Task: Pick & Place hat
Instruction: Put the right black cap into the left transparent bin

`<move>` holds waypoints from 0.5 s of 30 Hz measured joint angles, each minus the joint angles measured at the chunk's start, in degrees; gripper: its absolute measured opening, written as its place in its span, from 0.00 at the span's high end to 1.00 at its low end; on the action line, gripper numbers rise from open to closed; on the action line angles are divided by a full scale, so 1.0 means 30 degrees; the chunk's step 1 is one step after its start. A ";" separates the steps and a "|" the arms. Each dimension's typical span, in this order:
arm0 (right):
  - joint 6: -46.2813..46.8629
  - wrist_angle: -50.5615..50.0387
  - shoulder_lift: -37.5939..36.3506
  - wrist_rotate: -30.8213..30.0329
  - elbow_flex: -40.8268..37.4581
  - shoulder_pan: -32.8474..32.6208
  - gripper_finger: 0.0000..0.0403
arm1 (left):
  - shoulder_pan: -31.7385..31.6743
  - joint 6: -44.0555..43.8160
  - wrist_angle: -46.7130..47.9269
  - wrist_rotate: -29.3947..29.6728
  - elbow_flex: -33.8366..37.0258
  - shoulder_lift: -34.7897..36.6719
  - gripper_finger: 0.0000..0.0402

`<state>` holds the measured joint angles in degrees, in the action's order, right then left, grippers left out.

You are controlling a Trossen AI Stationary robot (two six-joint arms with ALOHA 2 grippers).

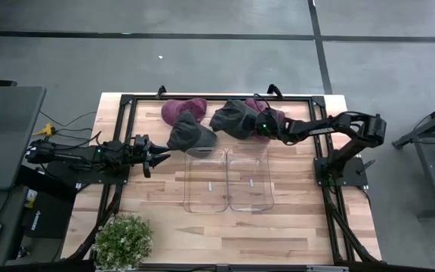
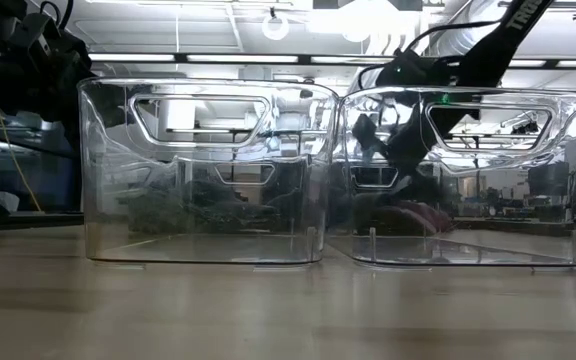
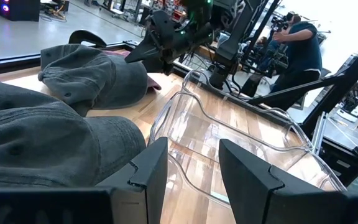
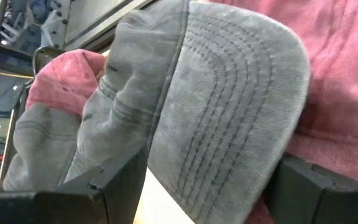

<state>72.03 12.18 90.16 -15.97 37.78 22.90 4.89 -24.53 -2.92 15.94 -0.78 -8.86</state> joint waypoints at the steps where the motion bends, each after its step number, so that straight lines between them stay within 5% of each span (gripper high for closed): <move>1: 0.0000 0.0295 0.0148 0.0002 0.0000 0.0000 0.32 | 0.0000 0.0000 0.0007 0.0000 0.0000 -0.0007 0.66; 8: -0.0169 0.0731 0.0345 -0.0348 0.0015 -0.0006 0.34 | -0.0007 0.0000 0.0003 0.0000 0.0000 -0.0007 0.66; 15: -0.0481 0.0747 0.0352 -0.0137 0.0007 0.0029 0.48 | -0.0005 0.0000 0.0002 0.0000 0.0000 0.0000 0.66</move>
<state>70.59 14.43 91.22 -16.38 37.80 22.98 4.87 -24.53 -2.91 15.94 -0.78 -8.86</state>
